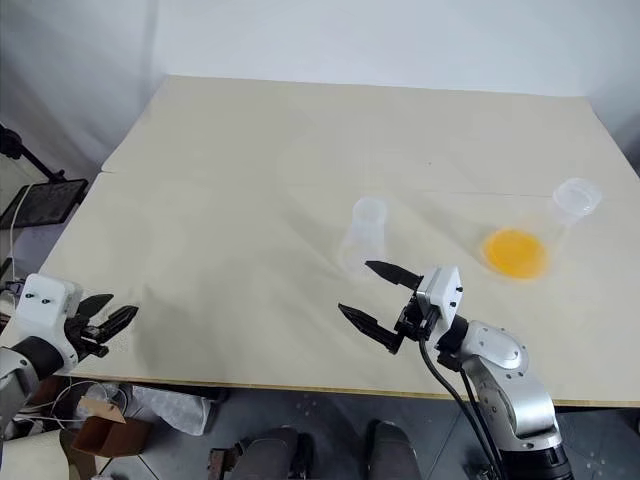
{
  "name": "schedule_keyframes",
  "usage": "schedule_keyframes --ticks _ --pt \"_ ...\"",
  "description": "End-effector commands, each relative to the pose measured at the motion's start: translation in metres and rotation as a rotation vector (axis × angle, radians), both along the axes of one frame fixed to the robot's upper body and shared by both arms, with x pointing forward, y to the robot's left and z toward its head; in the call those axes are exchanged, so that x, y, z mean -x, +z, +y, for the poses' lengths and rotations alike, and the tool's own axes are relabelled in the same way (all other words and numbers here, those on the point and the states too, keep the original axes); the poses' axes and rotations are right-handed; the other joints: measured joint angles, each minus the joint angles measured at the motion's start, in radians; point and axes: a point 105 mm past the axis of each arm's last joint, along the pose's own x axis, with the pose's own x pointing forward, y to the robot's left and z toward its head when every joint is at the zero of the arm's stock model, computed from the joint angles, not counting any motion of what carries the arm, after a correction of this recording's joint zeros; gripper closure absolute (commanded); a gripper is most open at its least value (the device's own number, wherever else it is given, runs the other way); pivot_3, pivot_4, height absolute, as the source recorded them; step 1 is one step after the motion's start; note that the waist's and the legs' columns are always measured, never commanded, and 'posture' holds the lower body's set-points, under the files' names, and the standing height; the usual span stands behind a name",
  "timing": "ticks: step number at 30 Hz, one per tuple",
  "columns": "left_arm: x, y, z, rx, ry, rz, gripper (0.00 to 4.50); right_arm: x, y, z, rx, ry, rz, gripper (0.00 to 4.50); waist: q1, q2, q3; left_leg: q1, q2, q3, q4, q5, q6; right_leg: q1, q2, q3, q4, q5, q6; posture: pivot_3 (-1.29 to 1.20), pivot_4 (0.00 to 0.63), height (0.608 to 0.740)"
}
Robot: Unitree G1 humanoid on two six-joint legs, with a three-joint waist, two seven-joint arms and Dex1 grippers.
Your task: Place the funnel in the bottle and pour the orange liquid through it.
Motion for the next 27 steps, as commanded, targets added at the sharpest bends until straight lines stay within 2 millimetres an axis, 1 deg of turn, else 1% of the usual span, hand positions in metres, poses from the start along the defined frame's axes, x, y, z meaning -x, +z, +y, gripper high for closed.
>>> schedule_keyframes --ticks 1,4,5,7,9,10,12,13,15,16,17,20,23,24,27 --pt "0.002 0.003 0.005 -0.009 0.003 -0.021 3.37 0.004 0.015 -0.004 -0.001 0.006 -0.062 0.00 0.000 0.000 0.000 0.000 0.000 0.000 0.000 0.000 0.000 0.000 0.000 0.000 0.000 0.000 0.000 0.00 0.150 0.740" --pt "0.002 0.001 0.009 -0.001 -0.004 -0.018 4.34 0.007 0.019 -0.007 0.009 0.007 -0.075 0.00 -0.001 0.000 0.000 0.000 0.000 0.000 0.000 0.000 0.000 0.000 0.000 0.000 0.000 0.000 0.000 0.00 0.150 0.740" --pt "0.002 0.001 0.009 0.001 -0.009 -0.020 4.46 0.008 0.020 -0.007 0.014 0.010 -0.083 0.00 0.000 0.000 0.000 0.000 0.000 0.000 0.000 0.000 0.000 0.000 0.000 0.000 0.000 0.000 0.000 0.00 0.150 0.740" --pt "-0.001 0.004 0.009 0.028 -0.042 -0.029 4.46 0.014 0.025 -0.008 0.037 0.031 -0.111 0.00 0.002 0.000 0.000 0.000 0.000 0.000 0.000 0.000 0.000 0.000 0.000 0.000 0.000 0.000 0.000 0.00 0.150 0.740" --pt "-0.005 0.009 0.003 0.079 -0.116 -0.046 4.46 0.023 0.032 -0.008 0.068 0.067 -0.137 0.00 0.005 0.000 0.000 0.000 0.000 0.000 0.000 0.000 0.000 0.000 0.000 0.000 -0.001 0.000 0.000 0.00 0.150 0.740" --pt "-0.009 0.015 -0.004 0.096 -0.186 -0.055 4.46 0.026 0.034 -0.008 0.088 0.088 -0.146 0.00 0.005 0.000 0.000 0.000 0.000 0.000 0.000 0.000 0.000 0.000 0.000 0.000 -0.001 0.000 0.000 0.00 0.150 0.740" --pt "-0.017 0.032 -0.027 0.130 -0.375 -0.050 4.46 0.032 0.037 -0.010 0.123 0.116 -0.156 0.00 0.007 0.000 0.000 0.000 0.001 0.000 0.001 0.000 0.000 0.000 0.000 -0.001 -0.001 0.000 0.000 0.00 0.150 0.740" --pt "-0.019 0.039 -0.035 0.143 -0.440 -0.045 4.46 0.034 0.038 -0.010 0.132 0.121 -0.156 0.00 0.010 0.000 0.000 -0.001 0.001 0.000 0.001 0.000 0.000 0.000 0.000 -0.001 -0.002 0.000 0.000 0.00 0.150 0.740" --pt "-0.028 0.069 -0.072 0.198 -0.666 -0.042 4.46 0.038 0.041 -0.015 0.151 0.105 -0.162 0.00 0.012 0.000 0.000 -0.001 0.000 -0.002 0.002 0.000 0.000 0.002 -0.001 -0.001 -0.002 0.000 0.000 0.00 0.150 0.740" --pt "-0.032 0.083 -0.089 0.197 -0.770 -0.040 4.46 0.040 0.042 -0.018 0.153 0.090 -0.164 0.00 0.015 0.000 0.000 -0.001 0.000 -0.002 0.002 0.000 0.000 0.001 -0.001 -0.001 -0.002 0.000 -0.001 0.00 0.150 0.740" --pt "-0.036 0.094 -0.102 0.194 -0.843 -0.038 4.46 0.041 0.042 -0.020 0.156 0.078 -0.165 0.00 0.015 0.000 0.000 -0.001 0.000 -0.002 0.002 0.000 0.000 0.002 -0.002 -0.001 -0.001 0.000 -0.001 0.00 0.150 0.740" --pt "-0.057 0.119 -0.137 0.207 -0.991 -0.053 4.46 0.045 0.037 -0.027 0.172 0.035 -0.142 0.00 0.009 0.000 0.000 -0.001 -0.002 -0.002 0.001 0.000 0.001 0.001 0.001 -0.001 0.001 0.001 0.000 0.00 0.150 0.740" --pt "-0.082 0.143 -0.184 0.217 -1.132 -0.037 4.46 0.043 0.026 -0.045 0.189 -0.068 -0.098 0.00 0.008 0.000 0.000 0.000 -0.006 0.002 0.000 0.001 0.002 -0.001 0.005 -0.006 0.006 0.001 0.001 0.00 0.150 0.740" --pt "-0.088 0.150 -0.199 0.200 -1.177 -0.031 4.46 0.043 0.023 -0.050 0.188 -0.100 -0.088 0.00 0.010 -0.001 0.001 -0.001 -0.006 0.002 0.001 0.002 0.003 -0.001 0.004 -0.007 0.007 0.001 0.001 0.00 0.150 0.740" --pt "-0.098 0.163 -0.230 0.160 -1.279 0.021 4.46 0.042 0.021 -0.058 0.174 -0.168 -0.076 0.00 0.006 -0.002 0.001 -0.002 -0.007 0.005 0.002 0.003 0.006 -0.001 0.004 -0.007 0.005 0.002 0.003 0.00 0.150 0.740"
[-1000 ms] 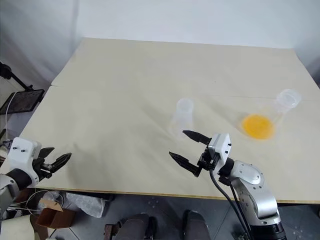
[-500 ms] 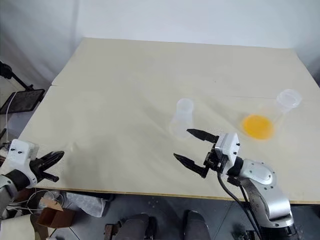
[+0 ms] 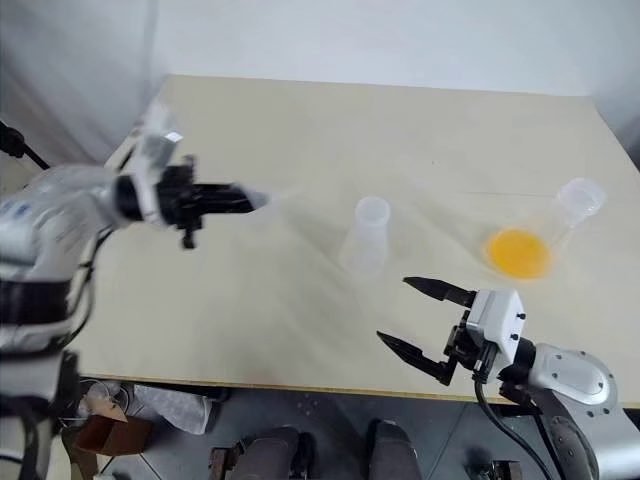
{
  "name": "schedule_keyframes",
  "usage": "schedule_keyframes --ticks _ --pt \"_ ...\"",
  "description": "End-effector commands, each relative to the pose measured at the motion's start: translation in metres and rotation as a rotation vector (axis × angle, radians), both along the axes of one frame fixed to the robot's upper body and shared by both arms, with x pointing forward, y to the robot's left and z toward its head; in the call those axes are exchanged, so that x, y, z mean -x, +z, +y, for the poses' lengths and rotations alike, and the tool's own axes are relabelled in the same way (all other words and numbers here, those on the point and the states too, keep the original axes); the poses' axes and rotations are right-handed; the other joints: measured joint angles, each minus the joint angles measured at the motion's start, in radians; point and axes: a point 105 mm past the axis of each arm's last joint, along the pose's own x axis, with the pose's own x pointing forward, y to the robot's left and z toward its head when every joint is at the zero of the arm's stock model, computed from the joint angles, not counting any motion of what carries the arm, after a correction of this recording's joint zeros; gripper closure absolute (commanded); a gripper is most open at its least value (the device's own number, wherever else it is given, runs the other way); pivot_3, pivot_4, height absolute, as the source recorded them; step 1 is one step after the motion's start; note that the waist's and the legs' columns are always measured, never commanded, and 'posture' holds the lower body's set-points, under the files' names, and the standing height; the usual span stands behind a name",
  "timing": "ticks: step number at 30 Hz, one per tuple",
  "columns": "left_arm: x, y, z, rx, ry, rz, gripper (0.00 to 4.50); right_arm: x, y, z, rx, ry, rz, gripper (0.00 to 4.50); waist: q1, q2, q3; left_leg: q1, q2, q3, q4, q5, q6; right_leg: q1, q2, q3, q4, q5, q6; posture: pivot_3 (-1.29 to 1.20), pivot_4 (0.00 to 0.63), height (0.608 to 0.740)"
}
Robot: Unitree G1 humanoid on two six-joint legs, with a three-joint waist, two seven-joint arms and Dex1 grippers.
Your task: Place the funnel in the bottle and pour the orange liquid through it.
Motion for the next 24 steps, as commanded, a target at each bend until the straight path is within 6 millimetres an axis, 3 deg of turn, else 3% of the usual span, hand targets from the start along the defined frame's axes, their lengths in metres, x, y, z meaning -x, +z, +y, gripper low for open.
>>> schedule_keyframes --ticks 1,5,11,24 --pt "-0.008 0.011 -0.020 -0.089 -0.075 -0.013 4.46 0.002 0.007 -0.009 -0.014 -0.070 -0.045 0.00 -0.004 0.000 0.000 0.000 0.000 0.002 0.000 0.000 0.000 0.000 0.000 0.001 0.000 0.000 0.001 0.00 0.150 0.740" --pt "-0.023 0.016 -0.039 -0.163 -0.064 0.030 4.46 0.007 0.004 -0.009 -0.030 -0.109 -0.040 0.00 -0.002 0.000 0.000 0.001 0.003 0.004 -0.001 0.000 0.000 0.000 0.002 0.001 -0.002 -0.001 0.001 0.00 0.150 0.740" --pt "-0.019 0.008 -0.048 -0.305 -0.144 0.096 4.46 0.012 0.003 -0.005 -0.055 -0.145 -0.045 0.00 0.000 0.000 0.000 0.000 0.003 0.004 0.000 0.000 0.000 -0.001 0.002 0.002 -0.002 -0.001 0.001 0.00 0.150 0.740" --pt "-0.036 0.008 -0.075 -0.317 -0.104 0.121 4.46 0.009 0.004 0.004 -0.077 -0.152 -0.066 0.00 0.002 0.000 0.001 -0.001 0.002 0.002 0.000 0.000 0.000 0.000 0.001 0.002 -0.005 -0.001 0.001 0.00 0.150 0.740"
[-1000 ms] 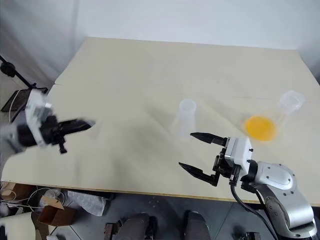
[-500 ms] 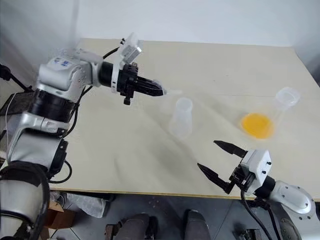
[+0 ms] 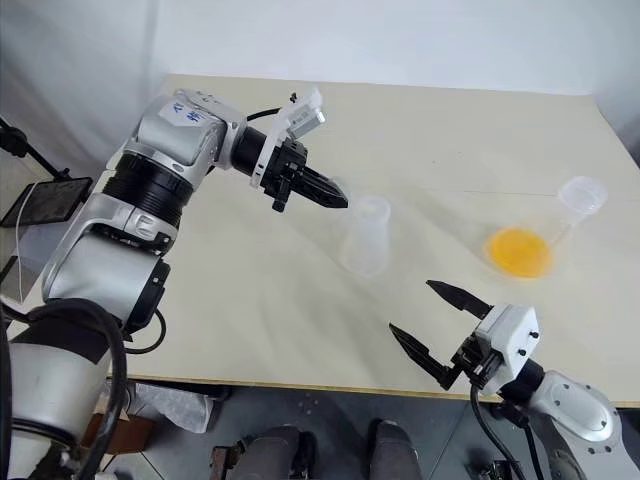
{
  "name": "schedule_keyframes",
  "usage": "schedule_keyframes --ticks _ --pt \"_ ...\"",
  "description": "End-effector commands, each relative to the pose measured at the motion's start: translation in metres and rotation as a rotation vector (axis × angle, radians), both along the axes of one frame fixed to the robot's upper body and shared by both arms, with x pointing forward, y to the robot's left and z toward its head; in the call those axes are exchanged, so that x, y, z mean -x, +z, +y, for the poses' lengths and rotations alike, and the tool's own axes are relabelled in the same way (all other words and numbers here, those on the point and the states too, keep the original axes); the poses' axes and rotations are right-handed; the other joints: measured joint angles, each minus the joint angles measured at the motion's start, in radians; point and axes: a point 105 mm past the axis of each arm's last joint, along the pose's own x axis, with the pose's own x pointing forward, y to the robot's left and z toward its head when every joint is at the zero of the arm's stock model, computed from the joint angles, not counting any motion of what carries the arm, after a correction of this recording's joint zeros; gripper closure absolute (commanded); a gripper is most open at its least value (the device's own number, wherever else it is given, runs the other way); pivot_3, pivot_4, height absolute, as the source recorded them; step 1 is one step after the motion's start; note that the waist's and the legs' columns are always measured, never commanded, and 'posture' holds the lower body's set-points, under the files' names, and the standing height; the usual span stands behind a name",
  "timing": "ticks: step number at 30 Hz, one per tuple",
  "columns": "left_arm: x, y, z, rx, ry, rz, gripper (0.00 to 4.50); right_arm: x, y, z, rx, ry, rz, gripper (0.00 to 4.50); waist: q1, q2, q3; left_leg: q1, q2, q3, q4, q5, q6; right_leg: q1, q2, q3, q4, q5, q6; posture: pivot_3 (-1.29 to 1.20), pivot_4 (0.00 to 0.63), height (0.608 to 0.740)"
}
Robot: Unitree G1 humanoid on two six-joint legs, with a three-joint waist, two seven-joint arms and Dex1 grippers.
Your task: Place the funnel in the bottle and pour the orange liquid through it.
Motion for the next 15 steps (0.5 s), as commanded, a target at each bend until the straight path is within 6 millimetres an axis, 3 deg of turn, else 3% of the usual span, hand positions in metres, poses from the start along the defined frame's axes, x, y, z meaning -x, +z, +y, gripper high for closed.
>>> schedule_keyframes --ticks 1,13,15 --pt "-0.003 0.014 -0.005 0.001 0.006 -0.049 4.46 0.003 0.011 0.007 -0.007 0.017 -0.059 0.00 0.000 0.000 0.000 0.000 0.000 0.000 0.000 0.000 0.000 0.000 0.000 0.000 0.000 0.000 0.000 0.00 0.150 0.740" --pt "-0.004 0.025 -0.024 0.019 0.024 -0.014 4.46 0.001 0.012 0.014 -0.032 0.002 -0.083 0.00 0.000 -0.001 0.000 -0.001 -0.001 0.000 0.000 0.000 0.000 0.000 -0.001 -0.001 0.001 0.000 0.000 0.00 0.150 0.740" --pt "-0.005 0.025 -0.024 0.010 0.026 -0.021 3.99 0.001 0.012 0.014 -0.036 -0.005 -0.087 0.00 -0.001 -0.001 0.000 0.000 -0.001 0.000 0.000 0.000 0.000 0.000 -0.001 -0.001 0.001 0.000 0.000 0.00 0.150 0.740"
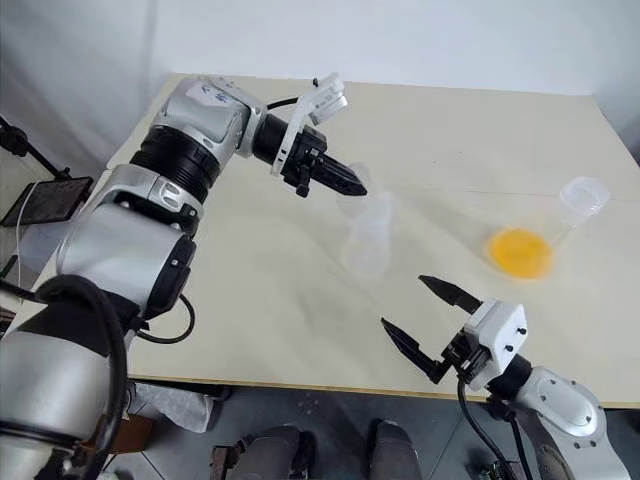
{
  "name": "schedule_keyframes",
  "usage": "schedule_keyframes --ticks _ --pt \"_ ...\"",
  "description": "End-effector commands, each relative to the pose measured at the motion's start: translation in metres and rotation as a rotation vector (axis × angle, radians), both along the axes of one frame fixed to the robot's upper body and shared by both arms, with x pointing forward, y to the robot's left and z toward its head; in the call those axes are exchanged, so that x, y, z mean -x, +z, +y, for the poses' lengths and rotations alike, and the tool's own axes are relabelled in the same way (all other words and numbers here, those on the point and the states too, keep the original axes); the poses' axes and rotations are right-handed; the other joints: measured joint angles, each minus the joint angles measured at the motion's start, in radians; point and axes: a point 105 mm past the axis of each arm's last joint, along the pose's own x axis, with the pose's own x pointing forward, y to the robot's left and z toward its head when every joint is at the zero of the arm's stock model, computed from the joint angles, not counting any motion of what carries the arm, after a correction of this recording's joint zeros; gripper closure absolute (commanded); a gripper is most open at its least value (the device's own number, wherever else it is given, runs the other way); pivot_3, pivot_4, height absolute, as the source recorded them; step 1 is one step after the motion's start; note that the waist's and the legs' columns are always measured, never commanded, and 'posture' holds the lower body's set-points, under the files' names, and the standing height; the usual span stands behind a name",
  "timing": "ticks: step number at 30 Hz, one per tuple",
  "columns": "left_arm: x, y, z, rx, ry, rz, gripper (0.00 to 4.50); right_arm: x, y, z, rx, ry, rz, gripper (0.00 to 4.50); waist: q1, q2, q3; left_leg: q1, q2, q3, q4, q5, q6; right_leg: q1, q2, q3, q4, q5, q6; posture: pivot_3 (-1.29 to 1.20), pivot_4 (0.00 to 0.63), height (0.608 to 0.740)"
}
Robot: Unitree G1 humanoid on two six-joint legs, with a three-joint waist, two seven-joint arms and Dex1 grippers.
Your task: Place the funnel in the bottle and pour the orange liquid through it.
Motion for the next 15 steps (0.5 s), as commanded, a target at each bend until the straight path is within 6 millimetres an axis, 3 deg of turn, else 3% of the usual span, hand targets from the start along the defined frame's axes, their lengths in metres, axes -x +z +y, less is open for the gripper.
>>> schedule_keyframes --ticks 1,13,15 --pt "0.0028 0.0175 -0.0055 0.007 -0.017 -0.053 3.77 0.0051 0.0108 0.0059 -0.005 0.003 -0.063 0.00 0.000 0.000 0.000 0.000 0.000 0.000 0.000 0.000 0.000 0.000 0.000 0.000 0.000 0.000 0.000 0.00 0.150 0.740" --pt "0.0040 0.0150 -0.0017 -0.001 -0.017 -0.015 0.06 0.0064 0.0082 0.0069 -0.017 -0.021 -0.070 0.00 0.000 0.000 0.000 0.000 -0.001 0.000 0.000 0.000 0.000 -0.001 -0.001 0.000 0.002 0.000 0.000 0.00 0.150 0.740" --pt "0.0034 0.0136 -0.0023 -0.001 -0.017 -0.021 0.06 0.0050 0.0088 0.0072 -0.018 -0.021 -0.073 0.00 0.000 0.000 0.000 0.000 -0.001 0.000 0.000 0.000 0.000 -0.001 -0.001 0.000 0.002 0.000 0.000 0.00 0.150 0.740"
